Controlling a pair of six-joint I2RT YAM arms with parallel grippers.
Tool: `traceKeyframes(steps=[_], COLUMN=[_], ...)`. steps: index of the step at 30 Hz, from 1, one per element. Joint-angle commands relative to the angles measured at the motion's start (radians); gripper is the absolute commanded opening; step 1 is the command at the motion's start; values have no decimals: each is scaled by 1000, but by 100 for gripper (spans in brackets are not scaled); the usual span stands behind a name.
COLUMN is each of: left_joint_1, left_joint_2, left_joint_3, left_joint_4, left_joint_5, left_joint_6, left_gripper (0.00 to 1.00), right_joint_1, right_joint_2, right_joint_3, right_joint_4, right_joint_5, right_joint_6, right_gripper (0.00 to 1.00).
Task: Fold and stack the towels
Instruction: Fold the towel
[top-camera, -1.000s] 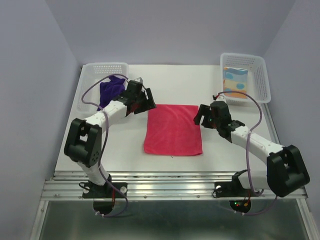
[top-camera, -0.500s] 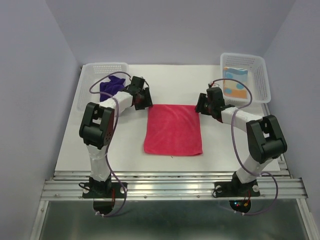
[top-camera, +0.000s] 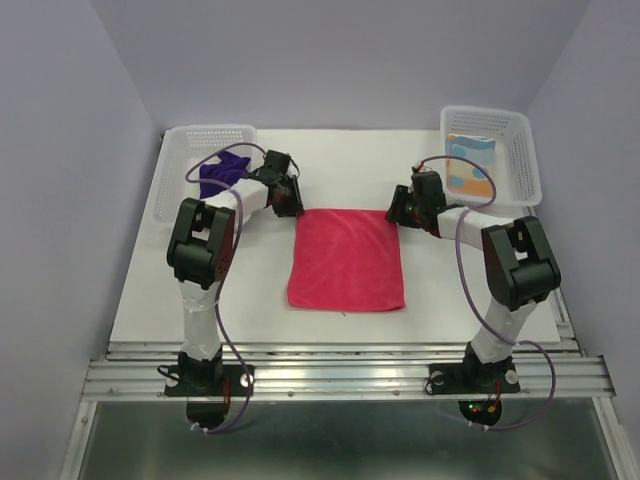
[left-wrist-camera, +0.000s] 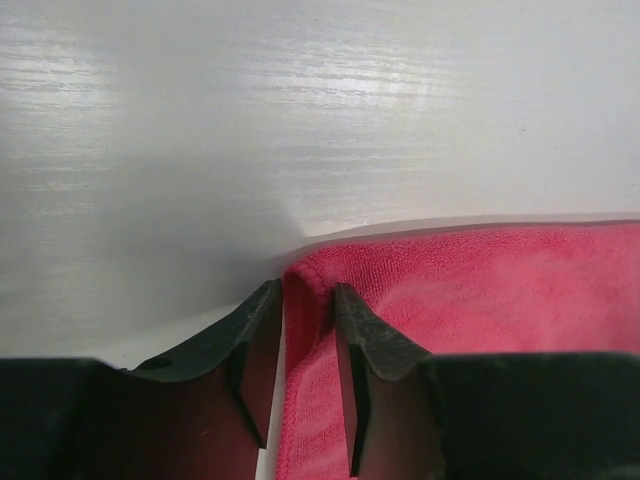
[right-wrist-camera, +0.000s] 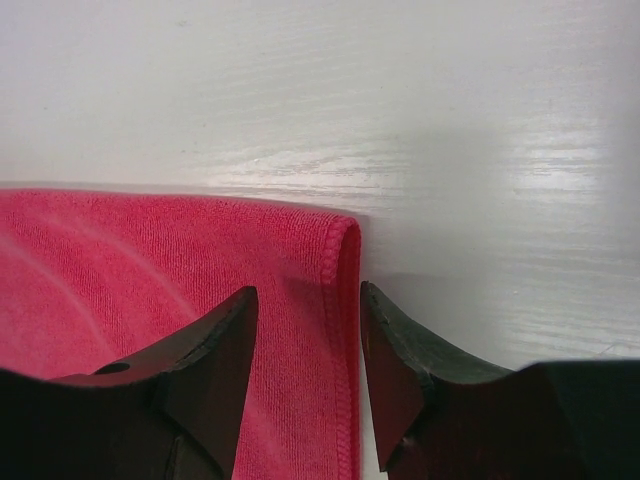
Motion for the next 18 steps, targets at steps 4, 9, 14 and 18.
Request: traceKeyframes(steps=[4,9,14,18], left_joint_1=[-1,-1,2,6], left_joint_2=[-13,-29,-46,-52], left_joint_3=[28,17,20,28], left_joint_4=[7,26,27,32], left_joint_5=[51,92,92,101], left_joint_6=[7,-5,-14,-19], left_gripper=[22,0,0,0], right_joint_1=[-9,-11,-14,-18], right_joint_2=[22,25,27,31], right_joint_3=[65,66,74,83], right_joint_4=[62,65,67,61], right_joint_5=[-27,-24,-27,-21], right_joint_6=[0,2,2,5], right_gripper=[48,41,30,15])
